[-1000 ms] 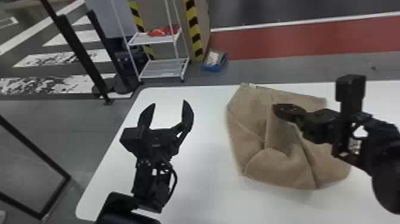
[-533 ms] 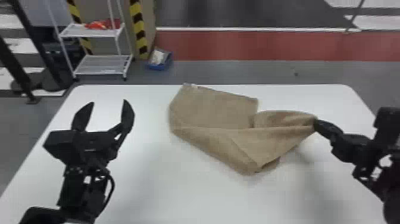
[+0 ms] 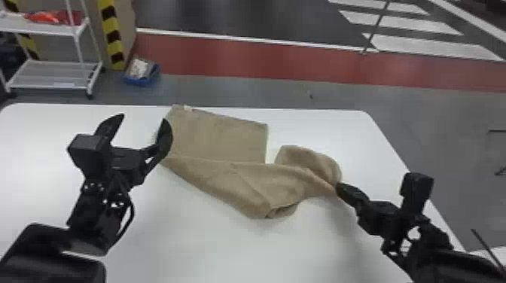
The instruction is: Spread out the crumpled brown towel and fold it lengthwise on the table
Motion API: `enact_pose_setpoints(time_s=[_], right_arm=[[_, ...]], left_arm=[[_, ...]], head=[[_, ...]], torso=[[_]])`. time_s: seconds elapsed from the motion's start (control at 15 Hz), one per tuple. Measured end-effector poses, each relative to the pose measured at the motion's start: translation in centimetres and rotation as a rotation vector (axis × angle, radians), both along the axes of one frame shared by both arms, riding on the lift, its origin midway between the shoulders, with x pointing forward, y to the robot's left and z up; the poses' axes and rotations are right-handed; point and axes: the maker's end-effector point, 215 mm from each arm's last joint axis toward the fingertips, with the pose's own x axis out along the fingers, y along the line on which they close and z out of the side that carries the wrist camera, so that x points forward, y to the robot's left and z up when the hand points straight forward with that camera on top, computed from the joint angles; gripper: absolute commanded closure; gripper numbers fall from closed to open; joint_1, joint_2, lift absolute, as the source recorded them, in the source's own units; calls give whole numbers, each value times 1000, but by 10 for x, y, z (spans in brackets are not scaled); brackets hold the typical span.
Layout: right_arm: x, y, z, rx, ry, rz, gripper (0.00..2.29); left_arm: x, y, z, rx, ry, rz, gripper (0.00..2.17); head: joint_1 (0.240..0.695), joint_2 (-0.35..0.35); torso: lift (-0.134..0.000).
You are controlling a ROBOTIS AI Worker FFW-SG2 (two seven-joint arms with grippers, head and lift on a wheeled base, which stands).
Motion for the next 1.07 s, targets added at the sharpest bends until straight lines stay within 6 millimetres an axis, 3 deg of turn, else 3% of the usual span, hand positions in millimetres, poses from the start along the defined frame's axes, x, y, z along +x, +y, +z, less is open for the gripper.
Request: enact_pose_setpoints(time_s=[0.13, 0.33, 0.53, 1.07], right_arm=[[-9, 2, 0, -13, 2, 8, 2044], [-20, -2, -2, -26, 7, 12, 2044], [-22, 1, -1, -32, -1, 21, 2044], [-20, 5, 2, -39, -16, 31, 2044]], left_arm=[[27, -25, -21, 16, 80, -57, 221], [53, -37, -55, 21, 221, -82, 272], [69, -30, -77, 53, 321, -76, 272], [75, -6, -108, 138, 470, -56, 279]], head=[[695, -250], [695, -266], [695, -254], [695, -226]], torso=[[-124], [-124], [-124], [-124]])
